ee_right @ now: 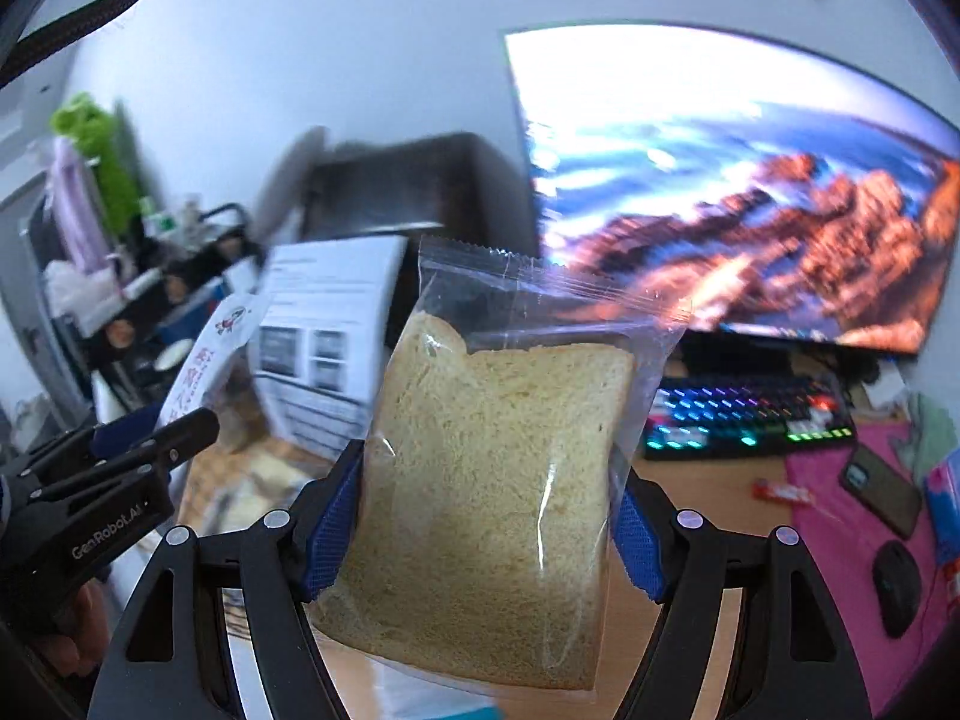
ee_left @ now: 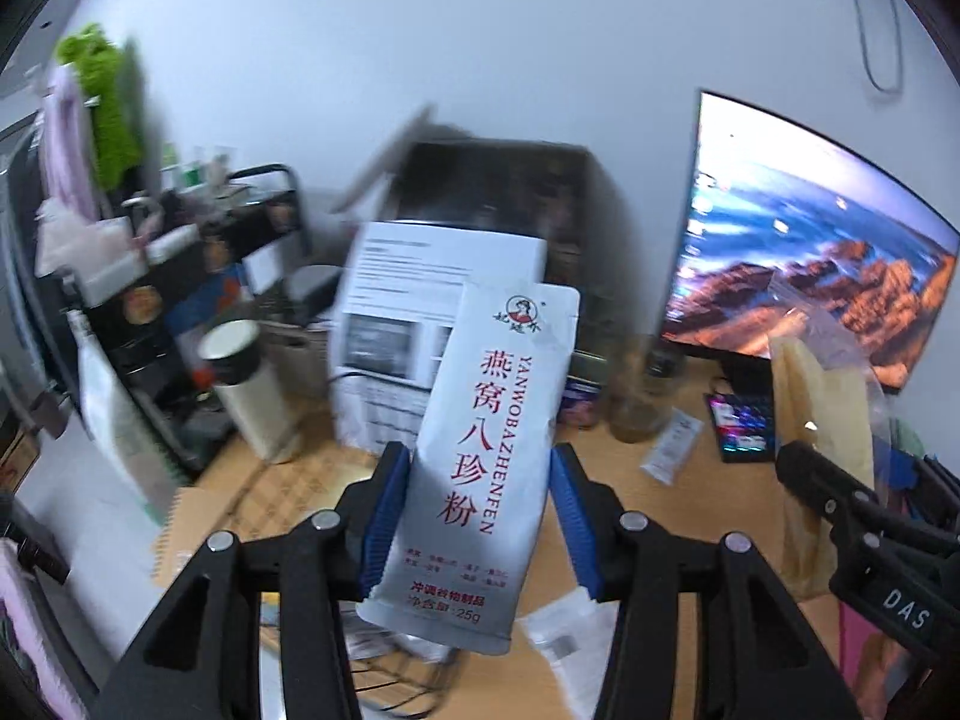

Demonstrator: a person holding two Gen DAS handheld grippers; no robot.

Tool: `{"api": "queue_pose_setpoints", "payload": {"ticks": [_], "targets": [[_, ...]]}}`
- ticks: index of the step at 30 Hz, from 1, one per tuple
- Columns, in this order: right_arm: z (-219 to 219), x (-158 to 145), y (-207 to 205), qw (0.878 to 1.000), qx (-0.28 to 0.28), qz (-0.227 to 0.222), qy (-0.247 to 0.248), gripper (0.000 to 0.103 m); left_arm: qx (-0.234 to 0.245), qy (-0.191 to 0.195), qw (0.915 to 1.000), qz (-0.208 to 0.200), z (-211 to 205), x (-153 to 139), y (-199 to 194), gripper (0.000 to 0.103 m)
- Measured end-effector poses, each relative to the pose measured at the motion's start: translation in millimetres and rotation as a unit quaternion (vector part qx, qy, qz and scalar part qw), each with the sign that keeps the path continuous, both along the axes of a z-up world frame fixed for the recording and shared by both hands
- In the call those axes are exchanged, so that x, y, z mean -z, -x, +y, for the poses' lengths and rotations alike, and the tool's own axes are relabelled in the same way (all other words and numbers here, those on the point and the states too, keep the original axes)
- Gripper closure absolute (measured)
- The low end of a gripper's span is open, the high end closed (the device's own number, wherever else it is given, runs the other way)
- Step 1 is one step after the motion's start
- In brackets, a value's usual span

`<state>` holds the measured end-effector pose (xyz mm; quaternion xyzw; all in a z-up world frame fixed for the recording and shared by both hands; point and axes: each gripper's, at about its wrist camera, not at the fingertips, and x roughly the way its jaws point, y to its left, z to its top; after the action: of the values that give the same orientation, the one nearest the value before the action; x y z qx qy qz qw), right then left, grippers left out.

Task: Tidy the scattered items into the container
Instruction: 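Carry the white packet and bread bag over the wire basket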

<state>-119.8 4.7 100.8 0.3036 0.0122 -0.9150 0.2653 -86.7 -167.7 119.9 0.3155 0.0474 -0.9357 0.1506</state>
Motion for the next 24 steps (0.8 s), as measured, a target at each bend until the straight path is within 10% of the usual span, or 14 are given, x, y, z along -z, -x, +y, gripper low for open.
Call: {"api": "queue_pose_setpoints", "payload": {"ticks": [24], "targets": [[-207.0,58.8,-52.5,0.985,-0.162,-0.038,-0.052,0.026,-0.107,-0.042,0.9926,-0.039,-146.1,56.9,-50.4,0.047]]}}
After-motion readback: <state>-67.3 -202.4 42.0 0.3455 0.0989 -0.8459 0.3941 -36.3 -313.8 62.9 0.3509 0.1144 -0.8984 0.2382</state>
